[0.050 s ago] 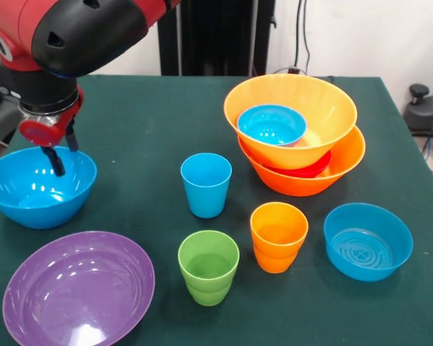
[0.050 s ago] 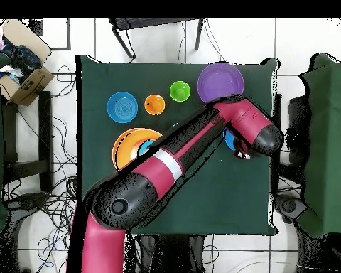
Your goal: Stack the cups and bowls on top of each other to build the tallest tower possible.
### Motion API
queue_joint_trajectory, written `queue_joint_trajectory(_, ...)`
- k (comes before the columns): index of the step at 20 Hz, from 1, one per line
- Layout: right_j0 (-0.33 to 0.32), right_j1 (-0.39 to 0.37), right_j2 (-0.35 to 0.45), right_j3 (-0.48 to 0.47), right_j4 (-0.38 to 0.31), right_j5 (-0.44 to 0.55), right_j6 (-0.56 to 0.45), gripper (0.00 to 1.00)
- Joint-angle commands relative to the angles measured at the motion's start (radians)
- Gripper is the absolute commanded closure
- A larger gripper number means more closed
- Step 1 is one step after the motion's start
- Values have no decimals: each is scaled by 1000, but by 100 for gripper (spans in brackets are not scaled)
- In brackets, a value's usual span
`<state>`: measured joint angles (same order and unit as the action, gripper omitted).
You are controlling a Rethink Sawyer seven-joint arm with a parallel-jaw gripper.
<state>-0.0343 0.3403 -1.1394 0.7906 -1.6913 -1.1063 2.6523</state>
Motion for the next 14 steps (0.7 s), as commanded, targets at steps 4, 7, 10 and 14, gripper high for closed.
queue_joint_trajectory(4, -16, 43, 165, -96, 65, 71, -29, 0)
queue_joint_trajectory(7, -16, 45, 158, -96, 65, 67, -10, 0)
queue_joint_trajectory(10, -12, 38, 144, -81, 58, 58, -2, 0)
queue_joint_trajectory(14, -15, 30, 122, -68, 42, 37, 25, 0)
